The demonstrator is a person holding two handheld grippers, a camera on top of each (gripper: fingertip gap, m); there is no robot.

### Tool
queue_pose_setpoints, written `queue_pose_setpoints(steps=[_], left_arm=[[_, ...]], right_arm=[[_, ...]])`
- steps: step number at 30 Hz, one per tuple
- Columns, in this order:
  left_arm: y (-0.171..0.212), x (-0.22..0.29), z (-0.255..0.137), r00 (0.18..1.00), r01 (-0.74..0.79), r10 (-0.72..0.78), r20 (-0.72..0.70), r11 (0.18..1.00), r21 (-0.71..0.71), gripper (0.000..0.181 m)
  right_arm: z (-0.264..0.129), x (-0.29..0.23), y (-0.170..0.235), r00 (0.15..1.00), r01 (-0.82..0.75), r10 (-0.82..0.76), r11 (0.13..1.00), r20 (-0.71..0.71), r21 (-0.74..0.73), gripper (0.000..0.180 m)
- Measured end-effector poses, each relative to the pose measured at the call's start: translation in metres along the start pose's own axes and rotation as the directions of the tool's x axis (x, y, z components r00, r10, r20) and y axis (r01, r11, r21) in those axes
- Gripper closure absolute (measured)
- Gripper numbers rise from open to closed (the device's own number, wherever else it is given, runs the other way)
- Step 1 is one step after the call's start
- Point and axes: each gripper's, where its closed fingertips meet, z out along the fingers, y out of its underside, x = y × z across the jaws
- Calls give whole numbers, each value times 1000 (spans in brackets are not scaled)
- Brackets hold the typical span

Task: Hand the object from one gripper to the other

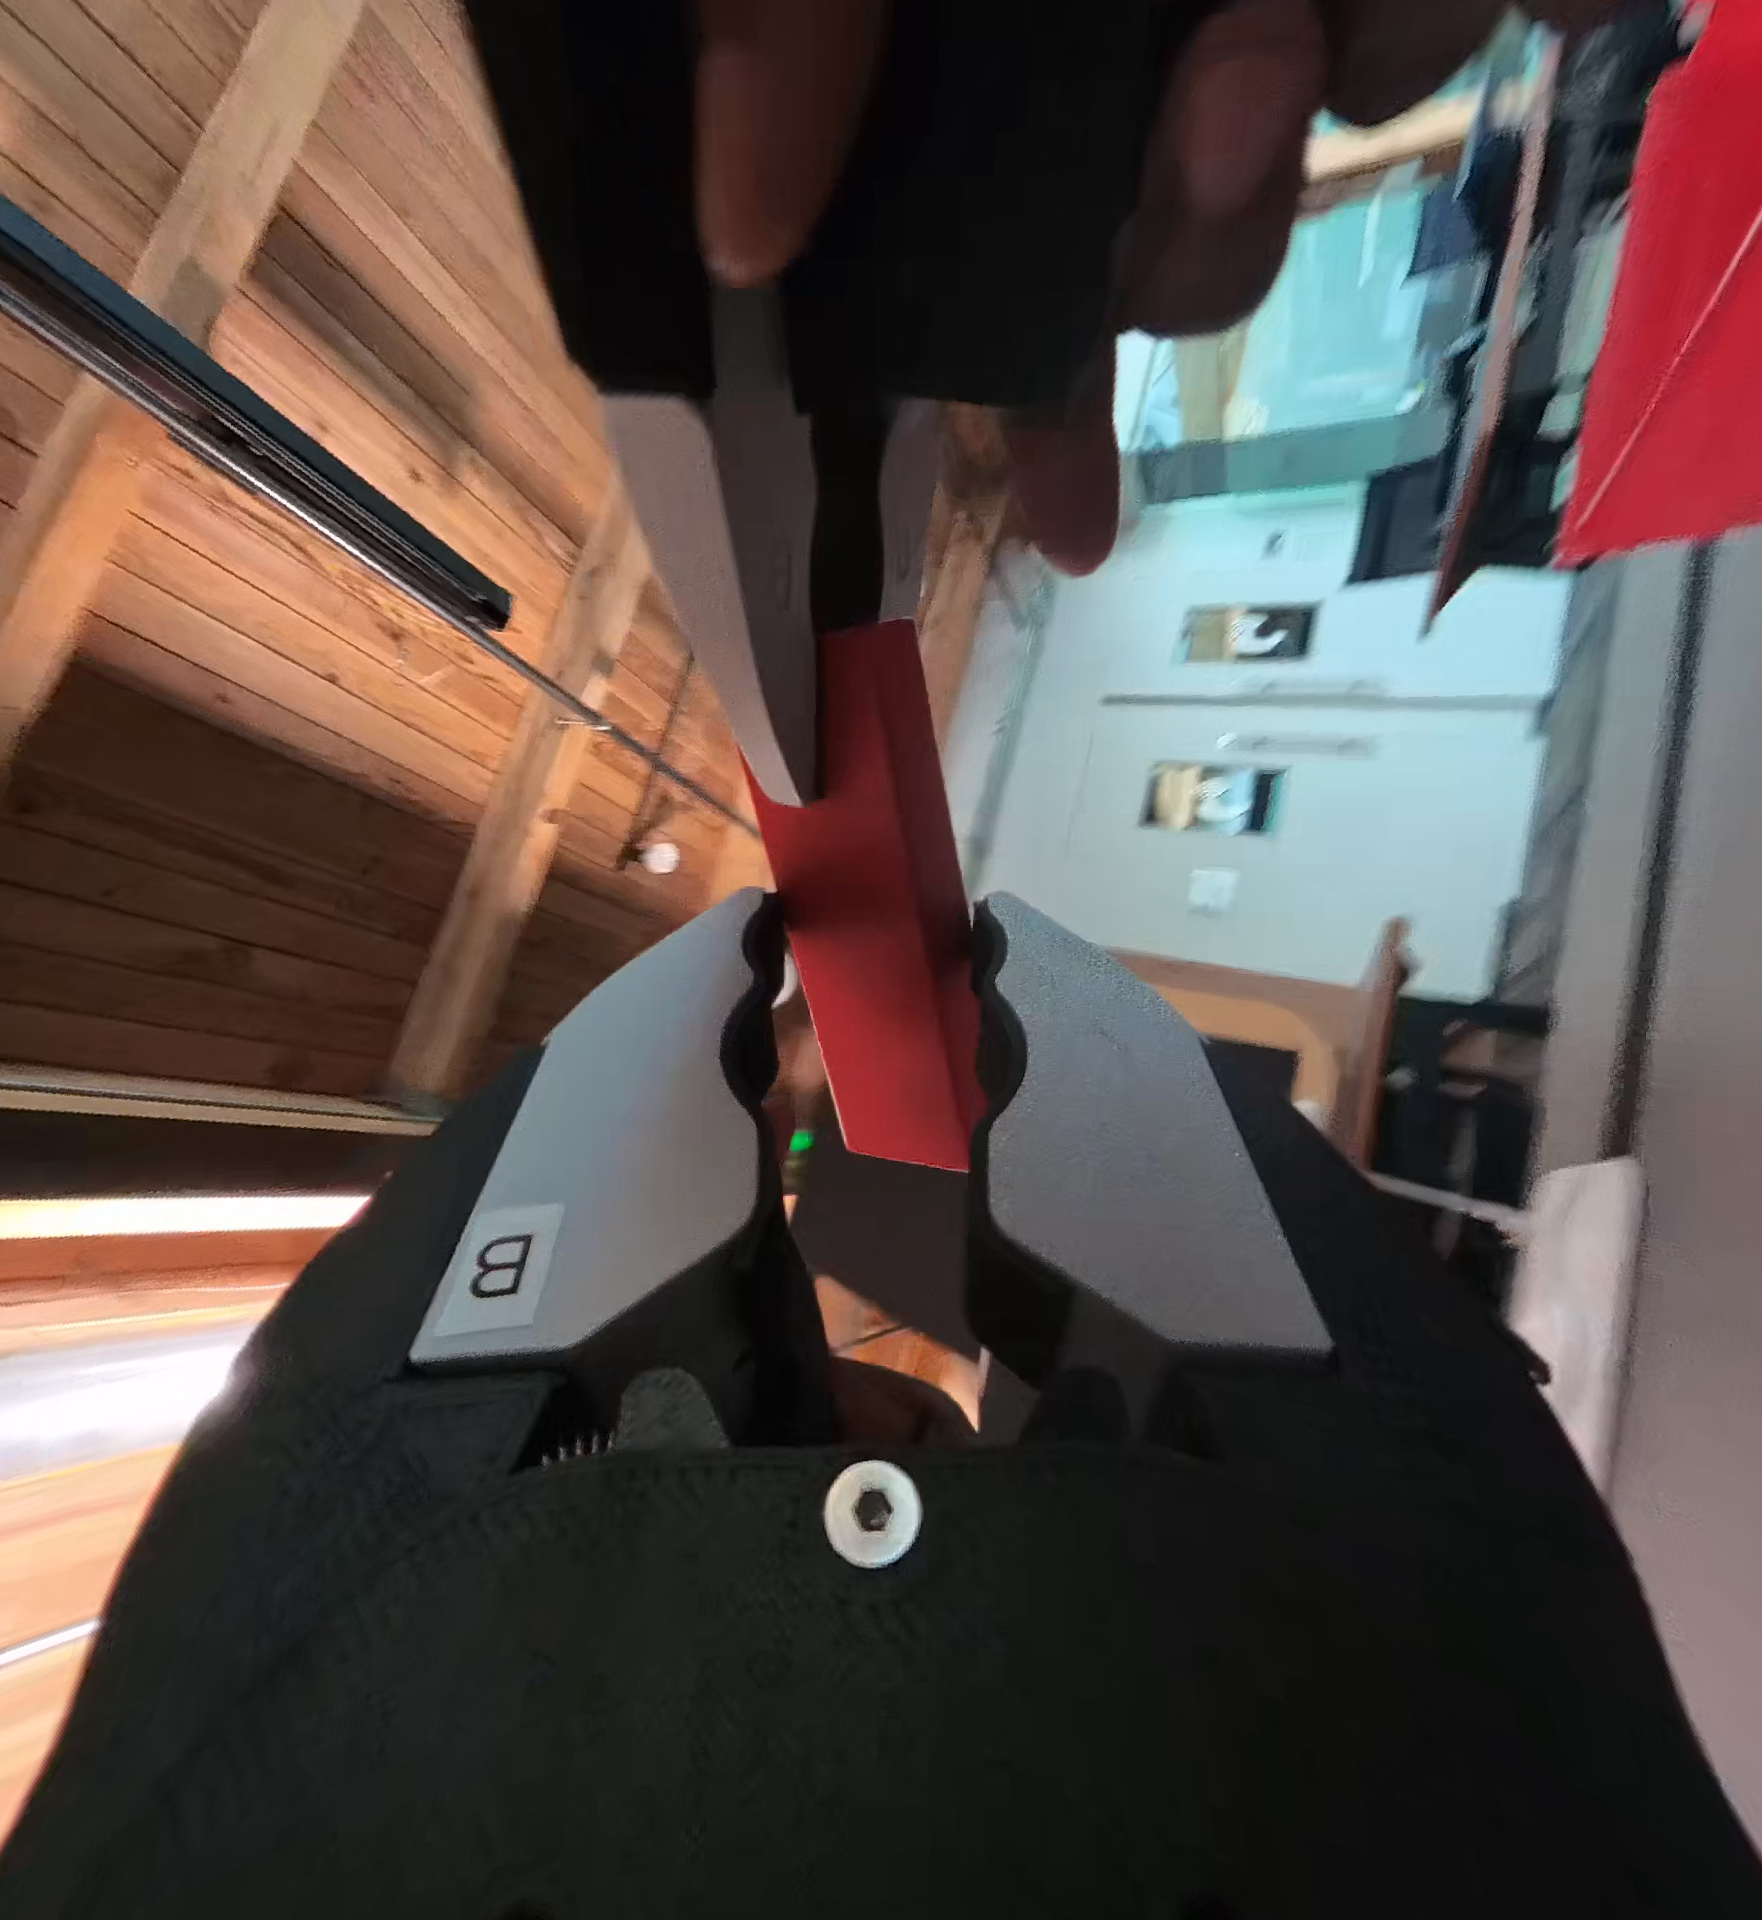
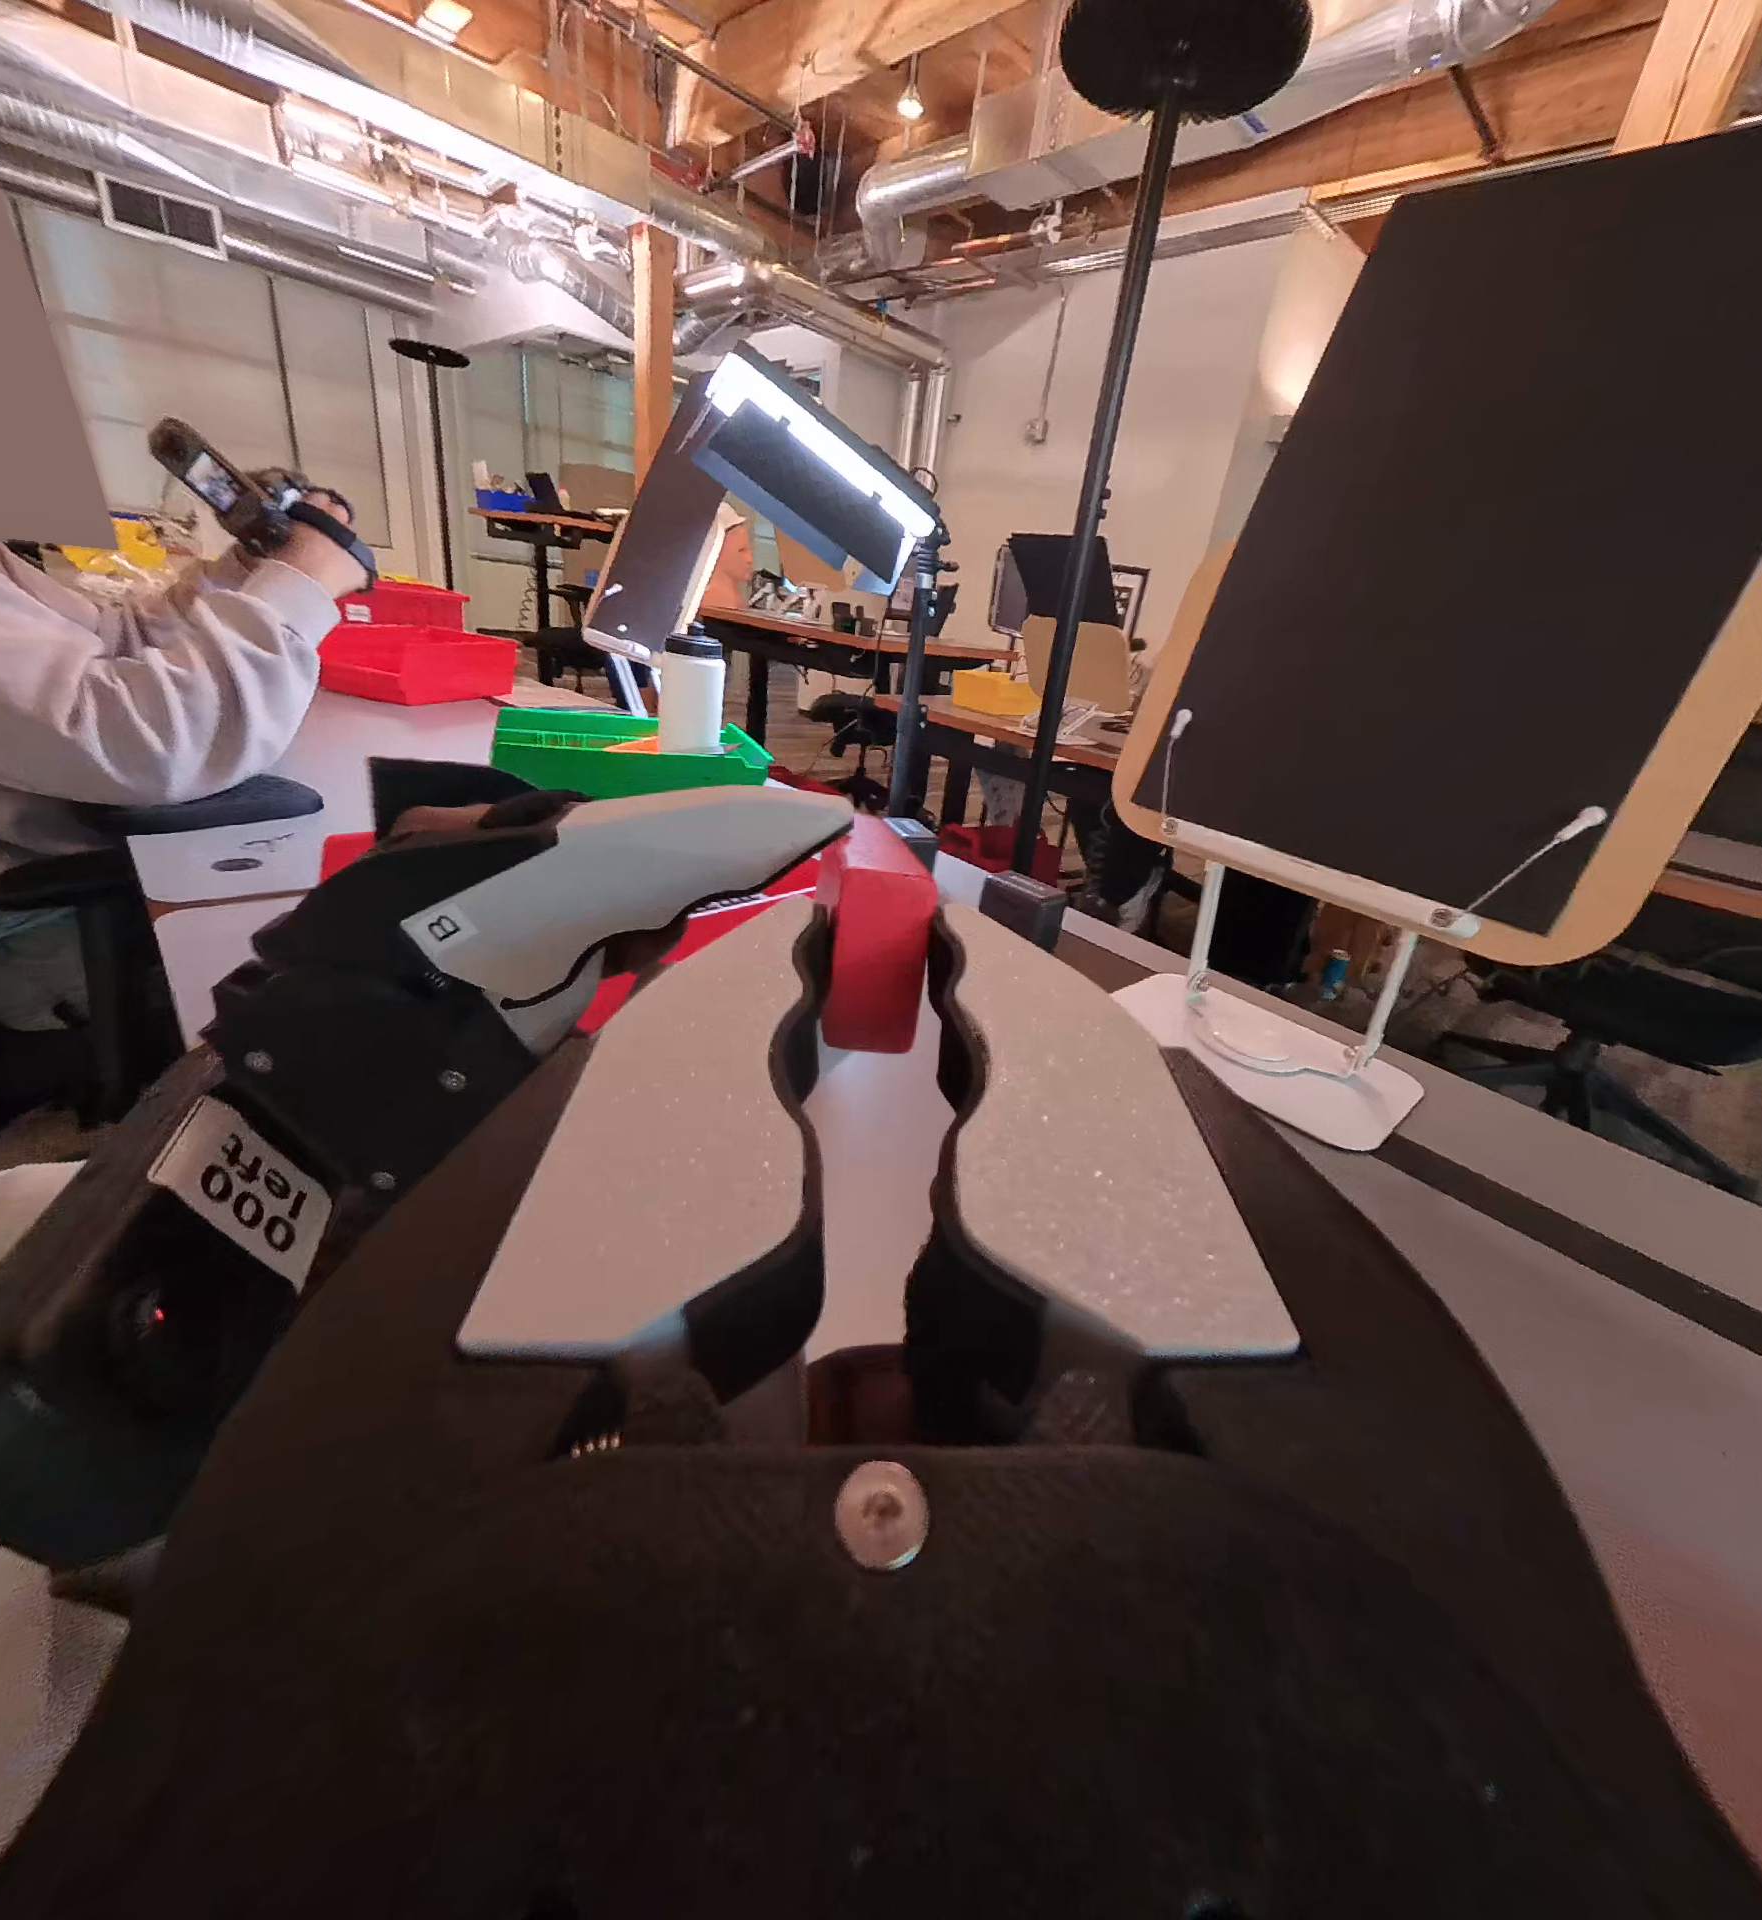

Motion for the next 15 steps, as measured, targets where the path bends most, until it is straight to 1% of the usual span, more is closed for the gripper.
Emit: queue_pose_setpoints(steps=[1, 2, 3, 4, 5, 6, 7, 8, 9, 10, 11, 12, 13, 15], left_arm=[[-2, -1, -1, 995, 101, -101, -23, 995, 19, 146], [-2, -5, -1, 970, 243, -242, -38, 970, 30, 146], [-2, -12, -1, 917, 396, -394, -55, 917, 43, 142], [0, -20, -2, 838, 545, -540, -80, 837, 54, 135], [1, -28, -3, 728, 685, -677, -113, 726, 65, 130], [4, -36, -5, 584, 811, -798, -147, 580, 72, 129], [8, -45, -6, 405, 914, -896, -179, 399, 69, 129], [13, -50, -6, 195, 981, -958, -212, 189, 49, 129], [14, -52, -5, -24, 1000, -965, -262, -27, 9, 129], [12, -51, -5, -220, 975, -921, -322, -214, -53, 129], [7, -48, -5, -370, 929, -849, -376, -349, -125, 129], [2, -44, -5, -475, 879, -777, -414, -438, -187, 128], [-3, -42, -5, -542, 839, -717, -439, -494, -228, 126], [-11, -41, -4, -612, 784, -638, -467, -565, -257, 127]], right_arm=[[-1, 0, -2, 1000, -24, 24, 1000, 19, 10, 163], [-3, 3, -6, 998, -55, 54, 998, 30, 35, 163], [-6, 7, -11, 996, -81, 79, 994, 34, 70, 163], [-10, 11, -16, 994, -107, 103, 989, 49, 99, 163], [-13, 14, -20, 988, -142, 134, 983, 70, 121, 163], [-17, 17, -23, 981, -184, 172, 973, 92, 141, 163], [-21, 20, -28, 972, -223, 204, 961, 120, 165, 163], [-24, 21, -32, 961, -256, 229, 948, 155, 188, 163], [-27, 22, -35, 948, -293, 256, 934, 191, 203, 163], [-29, 21, -37, 931, -332, 284, 920, 229, 209, 163], [-30, 20, -39, 913, -367, 308, 906, 268, 210, 164], [-32, 18, -40, 893, -401, 330, 891, 304, 211, 164], [-32, 17, -41, 873, -435, 354, 876, 335, 208, 164], [-31, 15, -40, 838, -485, 390, 852, 381, 195, 164]])
